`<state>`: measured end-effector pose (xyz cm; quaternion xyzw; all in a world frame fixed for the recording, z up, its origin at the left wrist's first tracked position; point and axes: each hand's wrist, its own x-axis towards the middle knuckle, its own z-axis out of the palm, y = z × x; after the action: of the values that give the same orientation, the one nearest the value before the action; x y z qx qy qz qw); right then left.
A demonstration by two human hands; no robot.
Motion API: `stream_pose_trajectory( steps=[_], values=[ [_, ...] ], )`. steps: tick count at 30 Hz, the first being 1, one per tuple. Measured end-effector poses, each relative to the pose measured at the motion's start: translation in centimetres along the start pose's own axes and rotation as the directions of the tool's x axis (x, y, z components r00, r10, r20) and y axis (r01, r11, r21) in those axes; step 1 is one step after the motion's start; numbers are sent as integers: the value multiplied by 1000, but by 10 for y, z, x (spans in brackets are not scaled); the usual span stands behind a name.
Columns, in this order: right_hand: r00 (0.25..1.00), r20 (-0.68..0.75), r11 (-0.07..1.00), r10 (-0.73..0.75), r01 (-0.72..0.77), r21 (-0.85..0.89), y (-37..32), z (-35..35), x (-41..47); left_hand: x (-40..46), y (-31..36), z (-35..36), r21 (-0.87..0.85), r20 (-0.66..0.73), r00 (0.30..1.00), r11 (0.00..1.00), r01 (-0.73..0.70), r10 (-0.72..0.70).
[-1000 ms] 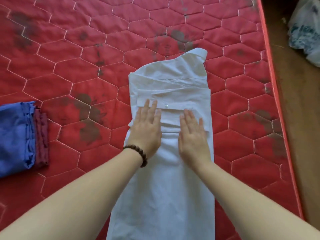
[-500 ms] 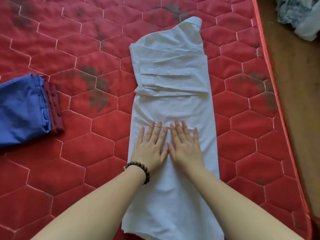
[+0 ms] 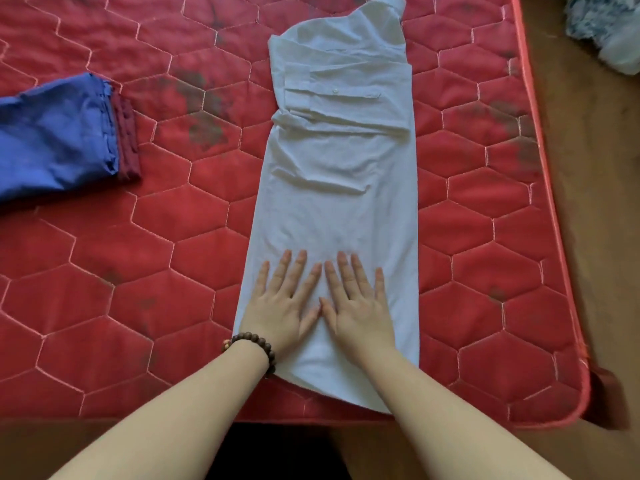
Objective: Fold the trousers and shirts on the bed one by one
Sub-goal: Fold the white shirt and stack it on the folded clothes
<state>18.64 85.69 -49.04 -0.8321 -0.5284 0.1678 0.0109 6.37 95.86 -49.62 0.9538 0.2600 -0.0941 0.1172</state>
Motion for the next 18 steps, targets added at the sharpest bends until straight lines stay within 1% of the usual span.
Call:
stream_pose_trajectory(
  steps=[4, 6, 8, 10, 12, 14, 15, 16, 18],
  values=[
    [996, 87, 996, 31, -24, -81, 32, 14, -47, -38, -16, 11, 68, 71, 997, 997, 24, -29],
    [989, 144, 994, 24, -8, -111, 47, 11, -67, -54, -28, 11, 69, 101, 995, 998, -9, 2],
    [984, 174, 994, -29, 47, -100, 60, 5, -77, -62, -40, 2, 27, 107, 992, 997, -76, 73],
    [988, 140, 996, -66, 73, -46, 74, -7, -78, -61, -57, -11, 16, 50, 991, 992, -127, 126],
    [999, 42, 1000, -9, 10, -7, 95, -22, -77, -57, -77, -22, 57, -31, 996, 995, -76, 78],
    [998, -37, 998, 56, -56, 3, 110, -29, -76, -51, -90, -26, 58, -49, 999, 998, -5, 7],
    [998, -43, 999, 50, -50, -6, 114, -29, -74, -47, -92, -26, 55, -44, 999, 998, -7, 10],
    [999, -33, 1000, 14, -15, -18, 113, -29, -71, -43, -91, -26, 45, -44, 998, 998, -41, 43],
    [993, -2, 991, -118, 118, -62, 107, -28, -62, -34, -85, -22, 11, -34, 988, 989, -147, 148]
  ],
)
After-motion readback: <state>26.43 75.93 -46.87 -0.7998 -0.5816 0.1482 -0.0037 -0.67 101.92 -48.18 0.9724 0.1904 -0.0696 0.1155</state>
